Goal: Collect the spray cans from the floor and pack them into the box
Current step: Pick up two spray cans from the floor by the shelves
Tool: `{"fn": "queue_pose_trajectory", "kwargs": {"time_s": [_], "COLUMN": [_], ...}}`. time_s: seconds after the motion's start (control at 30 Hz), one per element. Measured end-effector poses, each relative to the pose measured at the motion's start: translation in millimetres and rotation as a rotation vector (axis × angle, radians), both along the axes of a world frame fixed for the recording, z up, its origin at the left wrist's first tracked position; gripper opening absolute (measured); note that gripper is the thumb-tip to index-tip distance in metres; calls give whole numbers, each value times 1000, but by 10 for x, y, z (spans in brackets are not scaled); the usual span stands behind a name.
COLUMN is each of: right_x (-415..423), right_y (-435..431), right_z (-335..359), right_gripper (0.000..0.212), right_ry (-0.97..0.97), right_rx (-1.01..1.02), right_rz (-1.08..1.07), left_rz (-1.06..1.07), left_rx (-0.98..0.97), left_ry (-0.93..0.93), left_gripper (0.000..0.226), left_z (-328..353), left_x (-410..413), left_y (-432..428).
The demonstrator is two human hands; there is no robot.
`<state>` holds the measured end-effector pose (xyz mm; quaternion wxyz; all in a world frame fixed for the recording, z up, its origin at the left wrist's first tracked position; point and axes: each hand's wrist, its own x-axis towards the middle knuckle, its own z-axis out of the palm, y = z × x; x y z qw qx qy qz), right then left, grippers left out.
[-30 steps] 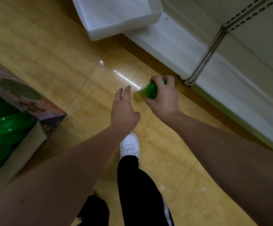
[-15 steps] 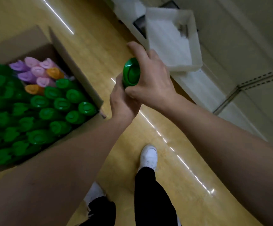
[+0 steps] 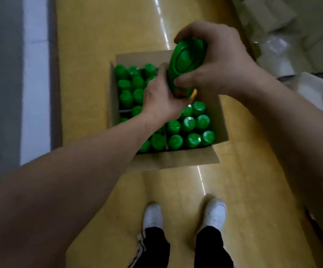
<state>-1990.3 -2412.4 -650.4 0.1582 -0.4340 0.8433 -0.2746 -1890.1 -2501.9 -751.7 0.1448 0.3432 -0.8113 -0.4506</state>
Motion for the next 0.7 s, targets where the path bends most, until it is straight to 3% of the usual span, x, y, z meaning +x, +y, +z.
{"fn": "queue_pose_trajectory", "kwargs": {"time_s": [0.23, 0.37, 0.47, 0.57, 0.7], "right_x": [707, 865, 924, 971, 933], "right_y": [-1069, -1465, -1651, -1785, -1920], "right_z": [-180, -414, -624, -767, -894], "right_gripper": [67, 64, 65, 61, 59], "right_ry": [45, 23, 5, 55, 107], "right_rx": [-67, -84, -84, -68, -24], "right_rz": [14, -71, -143, -131, -121], "left_rz": [149, 172, 148, 148, 111], "left_rx": [16, 79, 63, 76, 94], "left_ry": [64, 59, 28, -11, 7], "left_gripper": [69, 87, 87, 87, 106], "left_z": [-168, -333, -445, -571, -643], "left_x": [739, 865, 874, 874, 863], "left_y": [-886, -1260, -1470, -1608, -1652]}}
